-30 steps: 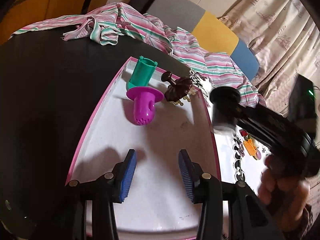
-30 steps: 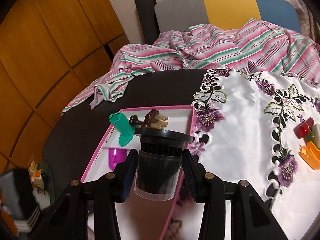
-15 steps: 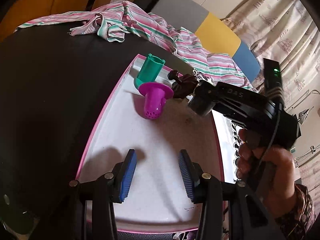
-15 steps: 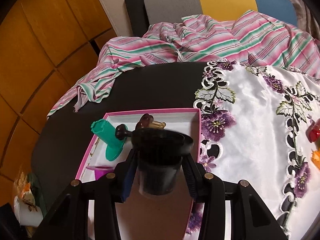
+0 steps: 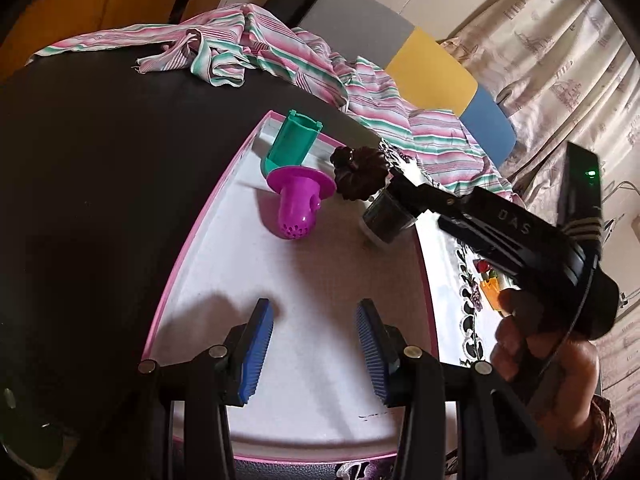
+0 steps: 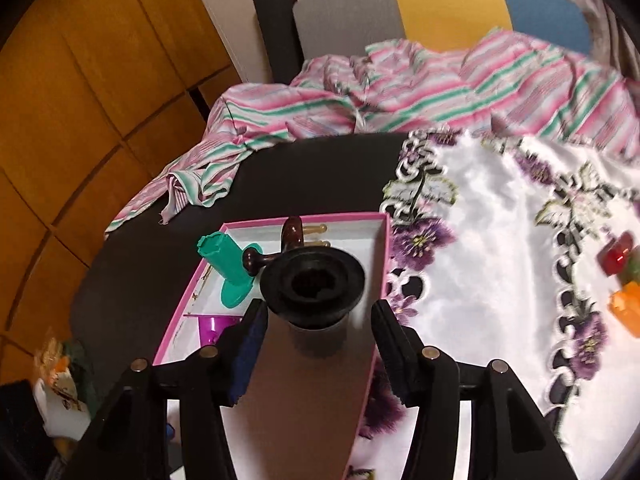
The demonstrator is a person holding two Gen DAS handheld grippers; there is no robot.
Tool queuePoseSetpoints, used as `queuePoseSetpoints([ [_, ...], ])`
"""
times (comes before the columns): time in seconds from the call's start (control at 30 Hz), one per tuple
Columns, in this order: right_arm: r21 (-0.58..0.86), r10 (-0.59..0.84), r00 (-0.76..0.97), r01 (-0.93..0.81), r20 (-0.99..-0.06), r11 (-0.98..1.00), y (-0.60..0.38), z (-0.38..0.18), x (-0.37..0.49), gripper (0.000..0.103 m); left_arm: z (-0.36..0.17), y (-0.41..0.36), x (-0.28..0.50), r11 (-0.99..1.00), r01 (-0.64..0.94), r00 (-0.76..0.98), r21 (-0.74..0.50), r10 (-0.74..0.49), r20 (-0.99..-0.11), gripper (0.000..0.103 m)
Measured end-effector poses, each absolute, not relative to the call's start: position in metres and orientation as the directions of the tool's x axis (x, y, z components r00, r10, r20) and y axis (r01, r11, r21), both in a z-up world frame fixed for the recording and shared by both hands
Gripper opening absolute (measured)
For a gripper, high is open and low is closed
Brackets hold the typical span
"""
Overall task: Organize rigid objects
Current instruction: 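Carry the black container into the tray beside the clip, open right tool, then move both tools back toward the remaining objects on the tablecloth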
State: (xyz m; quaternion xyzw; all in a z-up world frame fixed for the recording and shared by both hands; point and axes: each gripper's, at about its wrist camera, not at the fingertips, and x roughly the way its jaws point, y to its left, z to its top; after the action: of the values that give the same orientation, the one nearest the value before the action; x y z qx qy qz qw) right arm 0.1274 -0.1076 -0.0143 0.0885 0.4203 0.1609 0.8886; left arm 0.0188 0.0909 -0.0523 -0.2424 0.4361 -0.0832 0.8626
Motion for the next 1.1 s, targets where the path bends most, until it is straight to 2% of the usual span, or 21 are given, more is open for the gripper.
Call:
queuePoseSetpoints([
  [0.03,0.277,0.349,0.615,-0.213,-0.707,0.937,-0.108,-0.011,0.125,0.054,-0.052,0.091,0.018,0.867,-0.067,0.606,-0.493,-0.357,-0.711,0.044],
  [0.1,0.243,0.330,0.646,-0.223,-0.688,0.944,-0.107,-0.005,0.123,0.042,-0.051,0.091,0.016,0.870,-0.067,0.610,-0.488,-0.351,-0.710,0.044],
  [0.13,0.222,0.320,0.645,-0.231,-0.694,0.947,-0.105,-0.004,0.125,0.032,-0.051,0.091,0.016,0.872,-0.070,0.611,-0.485,-0.347,-0.712,0.044],
  [0.17,0.199,0.308,0.640,-0.237,-0.704,0.951,-0.102,-0.004,0.128,0.029,-0.051,0.092,0.015,0.870,-0.072,0.611,-0.487,-0.348,-0.711,0.044],
  [0.33,0.162,0.254,0.620,-0.201,-0.742,0.966,-0.101,-0.015,0.147,0.029,-0.048,0.094,0.014,0.870,-0.071,0.614,-0.487,-0.347,-0.709,0.044],
  [0.47,0.255,0.295,0.614,-0.155,-0.732,0.954,-0.118,-0.014,0.146,0.029,-0.047,0.095,0.014,0.872,-0.070,0.615,-0.484,-0.345,-0.709,0.044],
  [0.63,0.299,0.329,0.621,-0.156,-0.711,0.941,-0.135,-0.004,0.126,0.029,-0.050,0.090,0.015,0.860,-0.069,0.602,-0.505,-0.368,-0.709,0.044],
  [0.87,0.288,0.335,0.625,-0.178,-0.705,0.941,-0.160,0.007,0.093,0.043,-0.047,0.077,0.012,0.868,-0.035,0.597,-0.495,-0.379,-0.707,0.044],
  [1.1,0.264,0.292,0.620,-0.140,-0.728,0.954,-0.198,0.001,0.072,0.046,-0.046,0.060,0.010,0.850,0.013,0.577,-0.527,-0.436,-0.690,0.044],
])
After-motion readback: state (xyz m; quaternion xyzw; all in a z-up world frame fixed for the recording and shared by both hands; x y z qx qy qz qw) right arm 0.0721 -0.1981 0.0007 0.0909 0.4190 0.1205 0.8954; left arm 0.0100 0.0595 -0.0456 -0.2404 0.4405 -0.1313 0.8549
